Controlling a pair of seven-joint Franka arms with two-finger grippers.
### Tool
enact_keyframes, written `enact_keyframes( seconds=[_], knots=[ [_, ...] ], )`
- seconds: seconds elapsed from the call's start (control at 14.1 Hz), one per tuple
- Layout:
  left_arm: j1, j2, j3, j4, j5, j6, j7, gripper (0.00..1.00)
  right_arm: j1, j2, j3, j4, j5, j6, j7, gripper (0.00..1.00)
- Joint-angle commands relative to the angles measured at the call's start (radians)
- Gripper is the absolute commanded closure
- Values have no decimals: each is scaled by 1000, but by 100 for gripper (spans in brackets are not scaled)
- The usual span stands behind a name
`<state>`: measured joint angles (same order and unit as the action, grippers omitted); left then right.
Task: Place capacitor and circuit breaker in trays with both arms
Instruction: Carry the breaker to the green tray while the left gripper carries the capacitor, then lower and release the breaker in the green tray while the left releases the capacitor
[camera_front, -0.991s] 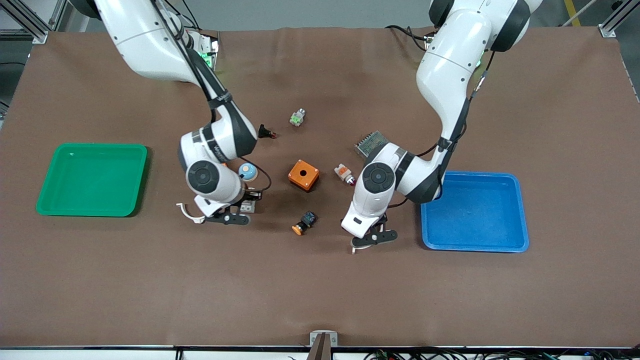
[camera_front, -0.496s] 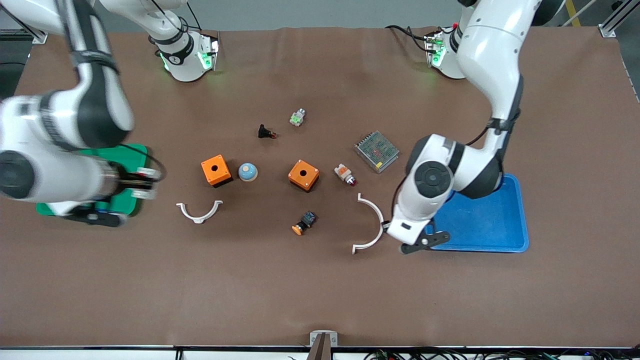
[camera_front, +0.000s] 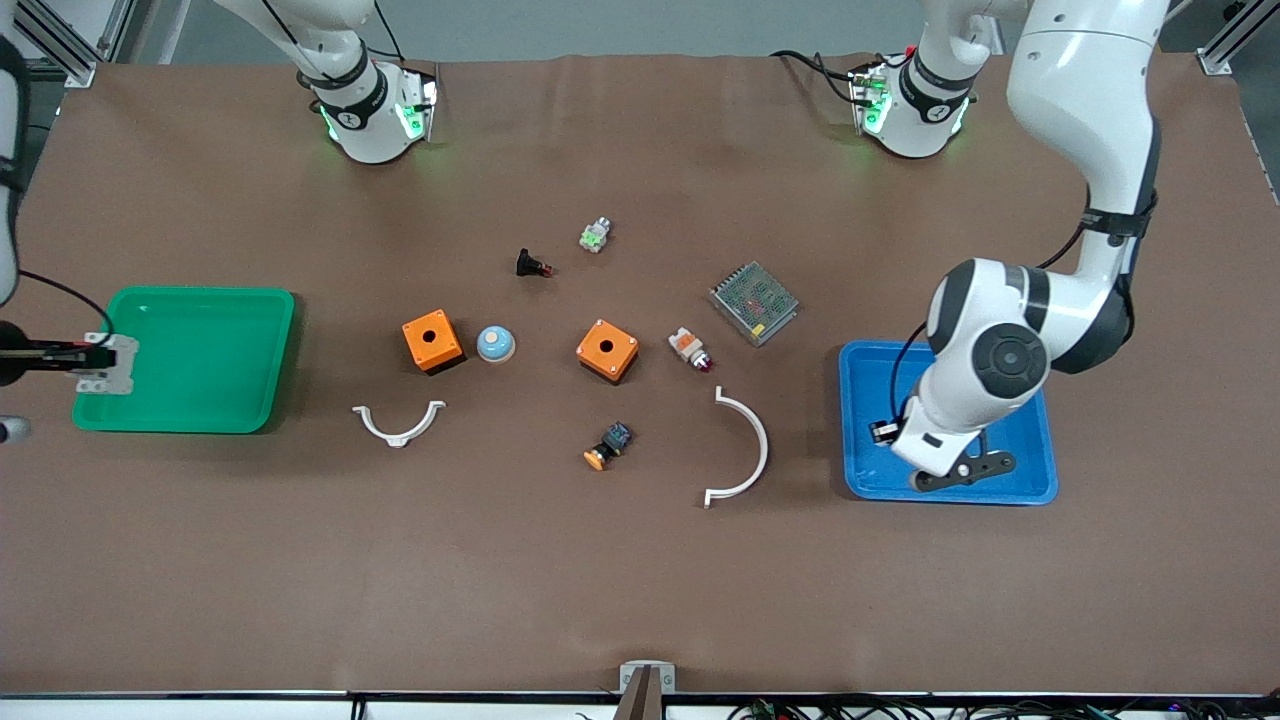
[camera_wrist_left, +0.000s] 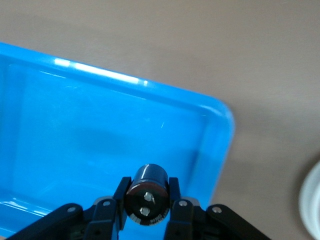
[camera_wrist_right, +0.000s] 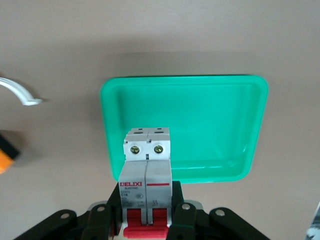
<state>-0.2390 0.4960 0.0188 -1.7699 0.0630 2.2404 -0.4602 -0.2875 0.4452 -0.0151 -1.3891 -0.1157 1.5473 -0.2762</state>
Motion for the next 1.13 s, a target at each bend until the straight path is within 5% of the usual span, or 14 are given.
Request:
enact_keyframes(
  seconds=[0.0, 0.42, 0.5, 0.57, 0.64, 1.06],
  knots=[
    [58, -62, -8, -169, 23, 134, 72, 100, -70, 1, 26, -103, -33, 109, -101, 83],
    [147, 4, -10, -270, 24, 364, 144, 92, -153, -26, 26, -439, -28, 483, -150, 83],
    [145, 18, -10, -267, 24, 367, 143, 74, -157, -26, 26, -482, -27, 541, -147, 82],
    [145, 21, -10, -264, 23, 367, 143, 44, -160, -26, 26, -516, -24, 583, -140, 82],
    [145, 18, -10, -260, 23, 366, 141, 1, -176, -26, 26, -540, -22, 612, -129, 82],
    [178, -160, -6, -238, 23, 328, 225, 0, -205, -28, 26, -603, -19, 687, -55, 81]
  ],
)
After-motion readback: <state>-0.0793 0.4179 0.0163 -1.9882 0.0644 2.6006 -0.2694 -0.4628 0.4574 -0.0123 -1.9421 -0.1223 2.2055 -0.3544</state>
